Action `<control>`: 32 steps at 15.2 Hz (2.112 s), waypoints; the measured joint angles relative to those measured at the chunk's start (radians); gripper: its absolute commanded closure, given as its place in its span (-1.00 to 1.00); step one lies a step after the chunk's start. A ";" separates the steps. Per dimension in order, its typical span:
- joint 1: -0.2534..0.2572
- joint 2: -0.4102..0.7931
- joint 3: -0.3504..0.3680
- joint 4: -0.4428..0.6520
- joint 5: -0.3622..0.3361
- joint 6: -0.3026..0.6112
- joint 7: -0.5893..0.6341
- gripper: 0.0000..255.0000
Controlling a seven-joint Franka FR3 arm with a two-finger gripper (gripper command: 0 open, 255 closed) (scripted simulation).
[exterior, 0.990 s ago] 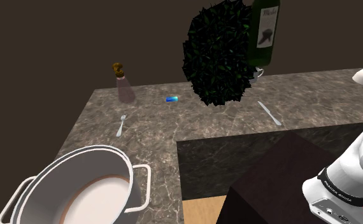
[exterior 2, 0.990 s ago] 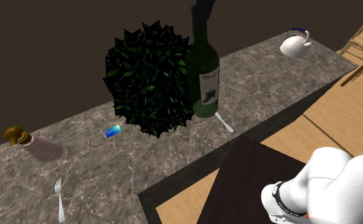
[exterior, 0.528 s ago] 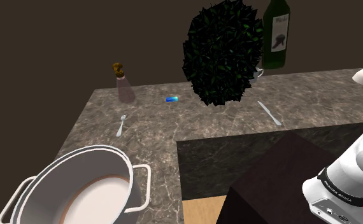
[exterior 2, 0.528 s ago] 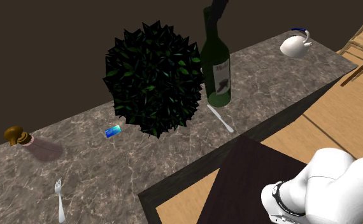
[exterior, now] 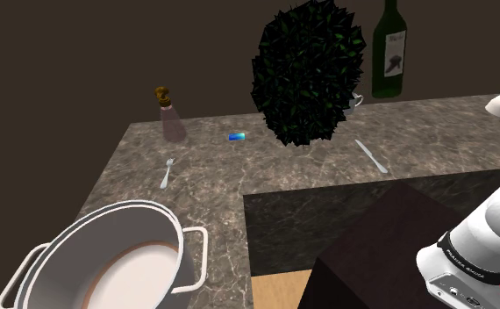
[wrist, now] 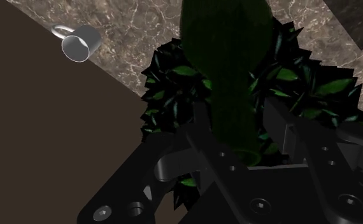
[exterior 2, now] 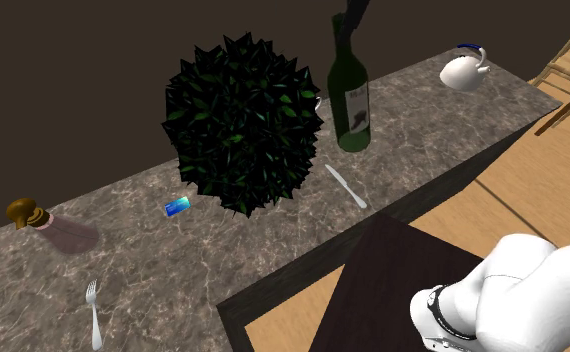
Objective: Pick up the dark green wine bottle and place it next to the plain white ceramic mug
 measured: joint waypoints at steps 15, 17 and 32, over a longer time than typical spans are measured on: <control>-0.202 0.285 -0.176 0.117 0.178 0.115 -0.346 1.00; -0.245 0.351 -0.188 0.171 0.217 0.114 -0.391 1.00; -0.398 0.580 -0.198 0.274 0.340 0.202 -0.535 1.00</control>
